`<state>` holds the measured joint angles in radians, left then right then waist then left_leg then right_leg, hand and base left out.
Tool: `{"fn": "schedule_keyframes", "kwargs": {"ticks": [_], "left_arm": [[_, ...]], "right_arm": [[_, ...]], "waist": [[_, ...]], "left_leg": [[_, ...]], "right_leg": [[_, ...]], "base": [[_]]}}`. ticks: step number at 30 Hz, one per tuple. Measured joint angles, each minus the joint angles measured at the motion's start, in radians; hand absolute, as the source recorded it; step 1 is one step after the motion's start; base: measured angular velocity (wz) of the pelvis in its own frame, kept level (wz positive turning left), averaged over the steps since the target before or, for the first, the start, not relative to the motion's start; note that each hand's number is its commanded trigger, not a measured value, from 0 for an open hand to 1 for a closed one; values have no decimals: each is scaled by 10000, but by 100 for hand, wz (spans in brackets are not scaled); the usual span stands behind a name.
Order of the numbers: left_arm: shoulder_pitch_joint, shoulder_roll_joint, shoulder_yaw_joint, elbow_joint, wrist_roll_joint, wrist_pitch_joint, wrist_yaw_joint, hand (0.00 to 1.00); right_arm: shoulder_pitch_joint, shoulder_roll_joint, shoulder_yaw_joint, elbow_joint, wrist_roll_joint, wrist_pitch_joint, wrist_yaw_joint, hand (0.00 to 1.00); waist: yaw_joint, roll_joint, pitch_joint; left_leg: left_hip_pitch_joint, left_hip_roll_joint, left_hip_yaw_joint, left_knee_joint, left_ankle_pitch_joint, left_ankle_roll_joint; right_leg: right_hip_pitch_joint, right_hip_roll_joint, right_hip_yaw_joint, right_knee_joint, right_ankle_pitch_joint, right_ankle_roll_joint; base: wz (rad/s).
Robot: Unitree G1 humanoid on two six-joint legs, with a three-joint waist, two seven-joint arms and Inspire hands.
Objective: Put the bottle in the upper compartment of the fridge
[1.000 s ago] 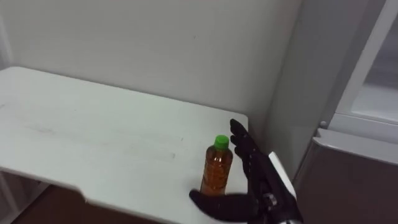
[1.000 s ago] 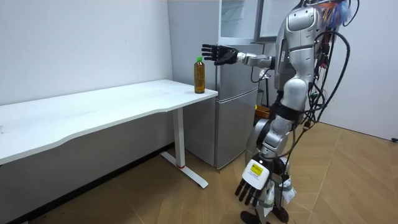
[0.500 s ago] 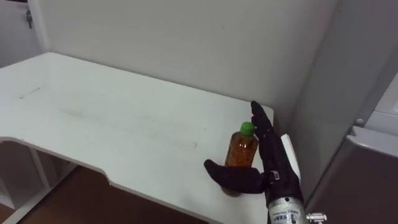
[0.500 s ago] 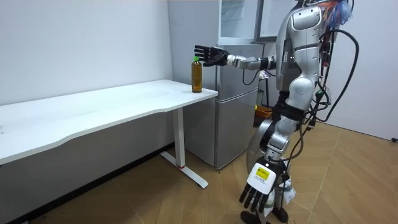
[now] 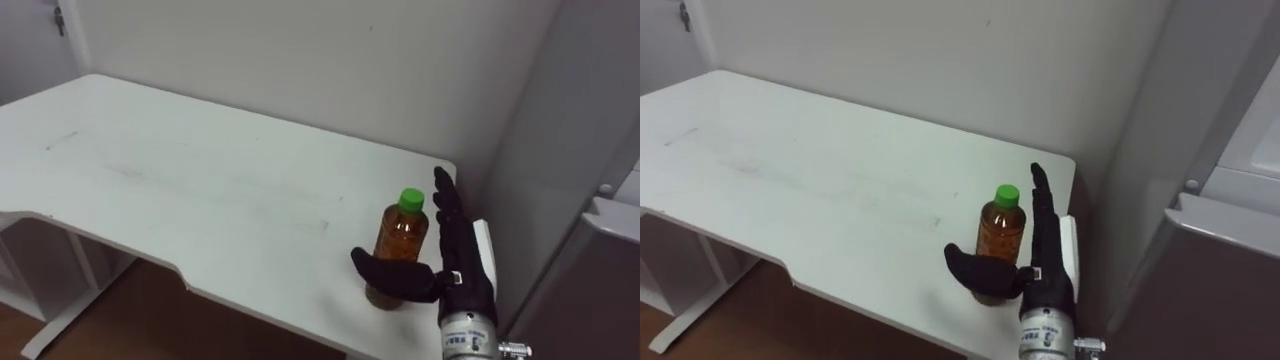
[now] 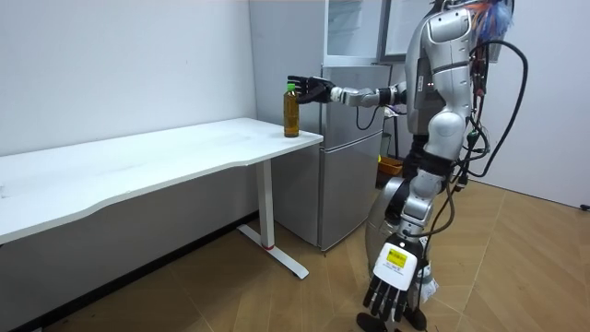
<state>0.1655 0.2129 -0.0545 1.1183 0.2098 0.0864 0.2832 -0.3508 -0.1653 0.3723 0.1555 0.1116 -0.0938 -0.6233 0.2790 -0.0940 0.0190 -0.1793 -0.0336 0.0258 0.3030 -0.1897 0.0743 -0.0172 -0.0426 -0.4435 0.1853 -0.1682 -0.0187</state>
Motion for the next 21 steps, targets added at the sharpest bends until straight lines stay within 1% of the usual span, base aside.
{"fn": "schedule_keyframes", "kwargs": {"ticks": [6, 9, 12, 15, 18, 21], "left_arm": [[8, -5, 28, 3, 4, 96, -49, 0], [12, -11, 20, 8, 2, 148, -112, 0], [15, -12, 20, 9, 2, 162, -115, 0], [39, -19, 17, 13, 1, 183, -115, 0], [30, -21, 17, 15, 2, 306, -117, 0], [39, -48, -10, 5, 6, 453, -117, 0]], "right_arm": [[-55, 6, 2, -63, -88, 2, 18, 0], [-54, 5, 1, -223, -88, 2, 19, 0], [-54, 5, 2, -307, -89, 2, 21, 0], [-43, 5, 7, -309, -86, 3, 35, 0], [-43, 11, 7, -307, -62, 4, 78, 0], [-42, 21, 6, -270, 53, 105, 368, 0]], "waist": [[0, 38, 1], [-6, 85, -20], [-6, 142, -67], [-7, 184, -61], [-12, 212, -81], [-25, 257, -97]], "left_leg": [[94, 5, 25, -5, 0, 1], [136, 12, 61, -9, 0, 0], [176, 19, 108, -8, 3, -1], [284, 27, 163, -21, 5, 1], [335, 24, 170, -31, 7, 5], [367, 11, 170, -60, 47, 19]], "right_leg": [[66, -4, 9, 1, 2, 3], [90, -6, 14, 5, 2, 3], [114, -13, 14, 8, 2, 3], [197, -20, 27, 8, 2, 3], [249, -29, 18, 15, 2, 3], [287, -50, -5, 22, 2, 3]], "base": [[-1], [-5], [-4], [-5], [-2], [1]]}}
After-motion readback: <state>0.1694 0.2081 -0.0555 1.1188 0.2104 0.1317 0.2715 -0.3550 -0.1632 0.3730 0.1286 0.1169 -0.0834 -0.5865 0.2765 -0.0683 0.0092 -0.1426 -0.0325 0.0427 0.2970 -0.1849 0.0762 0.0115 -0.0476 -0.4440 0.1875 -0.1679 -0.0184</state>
